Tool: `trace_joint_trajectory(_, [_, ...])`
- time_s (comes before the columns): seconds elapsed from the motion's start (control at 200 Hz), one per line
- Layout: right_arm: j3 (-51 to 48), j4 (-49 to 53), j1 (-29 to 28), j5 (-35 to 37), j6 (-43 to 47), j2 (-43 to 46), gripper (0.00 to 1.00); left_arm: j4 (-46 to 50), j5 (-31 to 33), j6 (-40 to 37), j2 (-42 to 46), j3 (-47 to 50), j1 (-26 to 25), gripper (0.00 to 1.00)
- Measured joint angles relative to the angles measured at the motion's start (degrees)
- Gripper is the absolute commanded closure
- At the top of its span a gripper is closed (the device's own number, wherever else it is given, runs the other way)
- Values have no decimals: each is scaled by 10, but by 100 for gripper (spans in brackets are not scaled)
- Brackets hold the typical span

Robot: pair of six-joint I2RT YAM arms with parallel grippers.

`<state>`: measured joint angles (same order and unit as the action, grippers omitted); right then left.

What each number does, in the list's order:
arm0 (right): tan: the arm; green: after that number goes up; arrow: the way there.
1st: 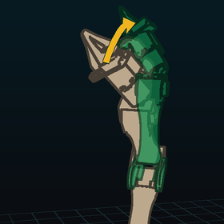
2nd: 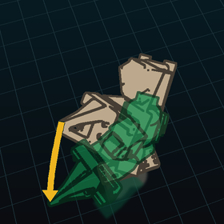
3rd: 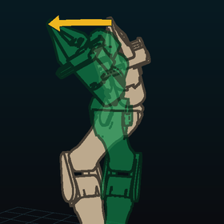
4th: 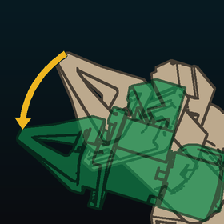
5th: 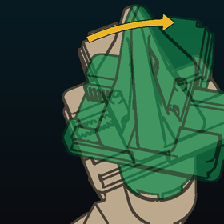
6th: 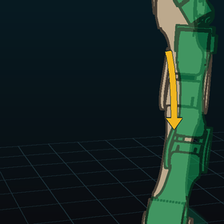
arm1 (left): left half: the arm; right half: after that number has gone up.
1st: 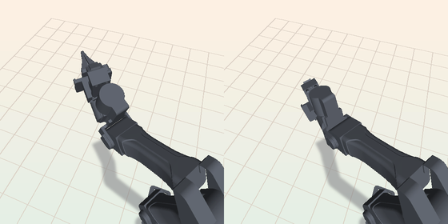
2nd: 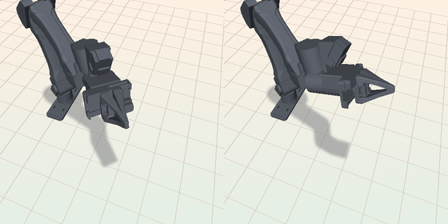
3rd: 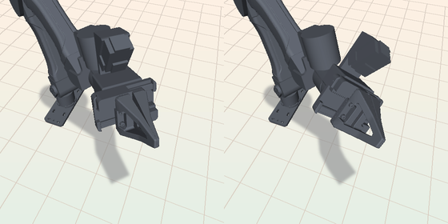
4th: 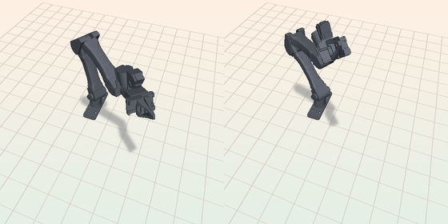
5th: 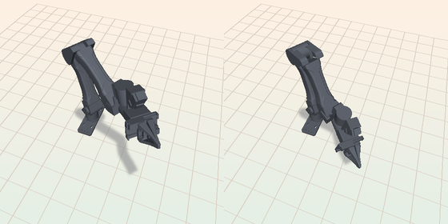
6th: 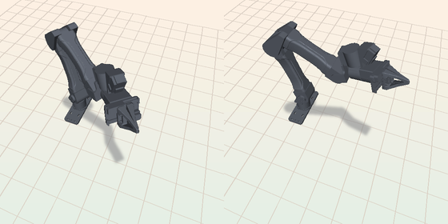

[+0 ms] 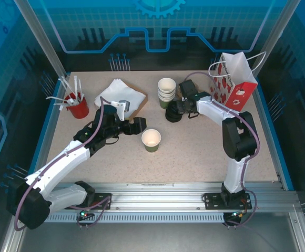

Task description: Pack the takeout coffee

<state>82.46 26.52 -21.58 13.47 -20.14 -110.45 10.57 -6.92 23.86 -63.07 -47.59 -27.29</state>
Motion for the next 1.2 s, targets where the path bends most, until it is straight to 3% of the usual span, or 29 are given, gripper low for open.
trace_joint_trajectory(1.201, [1,5,0,-4,7,-6,80,-4,0,0,-7,0,0,4])
